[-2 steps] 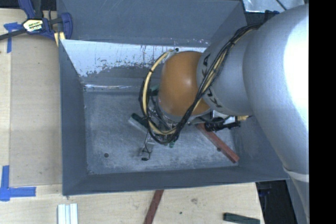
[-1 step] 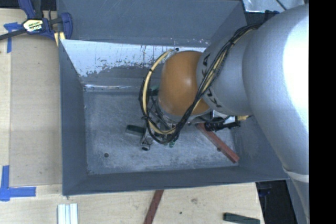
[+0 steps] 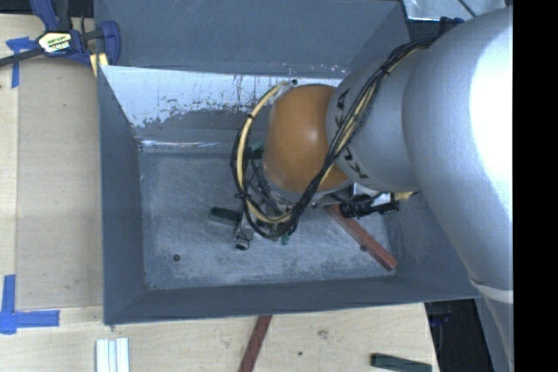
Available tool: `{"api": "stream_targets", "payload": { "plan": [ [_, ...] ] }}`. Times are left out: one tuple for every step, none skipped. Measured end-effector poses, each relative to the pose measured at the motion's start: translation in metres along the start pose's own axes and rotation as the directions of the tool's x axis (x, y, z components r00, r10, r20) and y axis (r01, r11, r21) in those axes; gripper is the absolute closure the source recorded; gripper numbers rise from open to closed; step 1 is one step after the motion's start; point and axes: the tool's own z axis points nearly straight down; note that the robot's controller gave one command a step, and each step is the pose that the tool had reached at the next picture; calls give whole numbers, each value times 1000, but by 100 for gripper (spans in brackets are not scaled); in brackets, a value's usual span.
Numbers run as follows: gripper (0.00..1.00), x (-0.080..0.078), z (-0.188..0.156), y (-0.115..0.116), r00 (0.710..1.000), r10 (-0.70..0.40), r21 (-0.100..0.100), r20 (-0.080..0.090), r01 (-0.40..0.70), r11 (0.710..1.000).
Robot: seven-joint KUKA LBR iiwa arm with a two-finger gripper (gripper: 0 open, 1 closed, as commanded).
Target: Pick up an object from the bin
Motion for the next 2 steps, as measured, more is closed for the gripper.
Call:
{"api": "stream_targets", "payload": {
  "plan": [
    [100,39,-117,-12,999,-43,1,-3,43,999],
    [100,38,-117,-13,999,-43,1,-3,43,999]
  ]
}}
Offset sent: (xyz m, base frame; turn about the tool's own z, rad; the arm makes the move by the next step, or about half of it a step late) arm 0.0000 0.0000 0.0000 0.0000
